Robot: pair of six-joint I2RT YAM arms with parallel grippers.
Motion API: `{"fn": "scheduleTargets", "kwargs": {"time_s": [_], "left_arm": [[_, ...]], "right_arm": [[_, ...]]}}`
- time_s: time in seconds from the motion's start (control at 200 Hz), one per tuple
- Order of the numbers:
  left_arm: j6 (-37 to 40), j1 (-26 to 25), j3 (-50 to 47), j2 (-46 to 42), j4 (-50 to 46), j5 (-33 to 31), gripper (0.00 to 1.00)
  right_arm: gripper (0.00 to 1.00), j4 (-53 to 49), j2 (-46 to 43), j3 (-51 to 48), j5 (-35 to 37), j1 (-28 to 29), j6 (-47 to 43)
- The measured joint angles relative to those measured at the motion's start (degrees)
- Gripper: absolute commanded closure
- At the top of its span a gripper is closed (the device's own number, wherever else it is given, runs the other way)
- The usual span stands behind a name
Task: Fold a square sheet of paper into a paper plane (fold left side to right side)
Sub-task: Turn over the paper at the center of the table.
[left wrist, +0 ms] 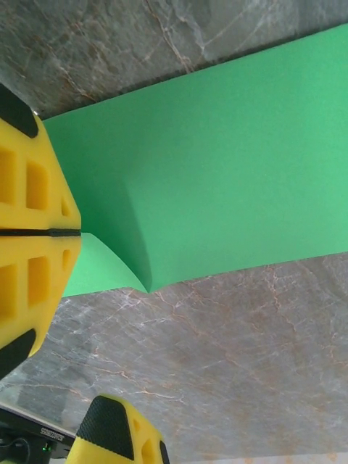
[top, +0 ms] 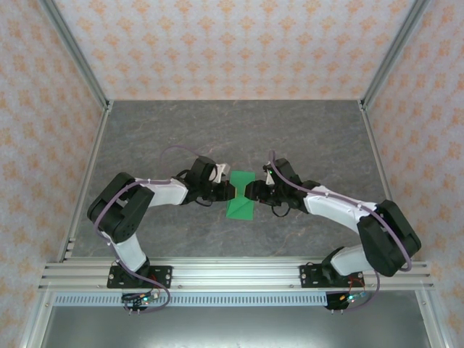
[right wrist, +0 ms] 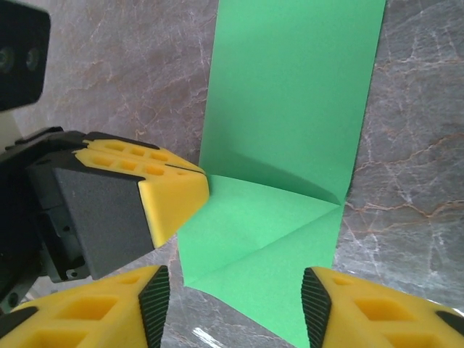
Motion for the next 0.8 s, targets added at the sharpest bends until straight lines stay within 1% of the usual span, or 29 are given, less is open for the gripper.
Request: {"fn": "scheduleTargets", "kwargs": {"time_s": [0.22,0.36,0.415,0.48,0.666,0.711,0.801], "left_arm": [[1.49,0.00,-0.83,-5.01,-1.66,-2.38,0.93],[1.64,0.00,-1.03,-5.84,-1.68,-3.21,0.93],[1.77,0.00,-1.38,-5.84,-1.88,-3.48,0.93],[1.95,0.00,-1.64,-5.84,-2.36,-3.67,0.92],[2.23,0.00,-1.99,-5.84,-3.06,-4.83,0.75],[2.58,0.00,-2.05,-5.92,-3.32,-5.11,0.70],[2.58,0.37,-2.84,-7.30,-4.17,-6.01,0.58]], "right_arm": [[0.43,6.36,5.68,-0.52,-3.87,-0.11,3.93],[0.43,10.71,8.79,-0.52,-6.27,-0.11,6.21],[0.44,12.24,9.84,-0.50,-7.15,-0.11,6.86],[0.48,13.92,11.28,-0.48,-8.00,-0.11,7.52],[0.62,16.26,13.62,-0.48,-9.31,-0.11,9.53],[0.68,16.52,13.62,-0.44,-9.46,-0.11,9.53],[0.81,16.79,13.62,-0.35,-9.62,-0.11,9.66]]}}
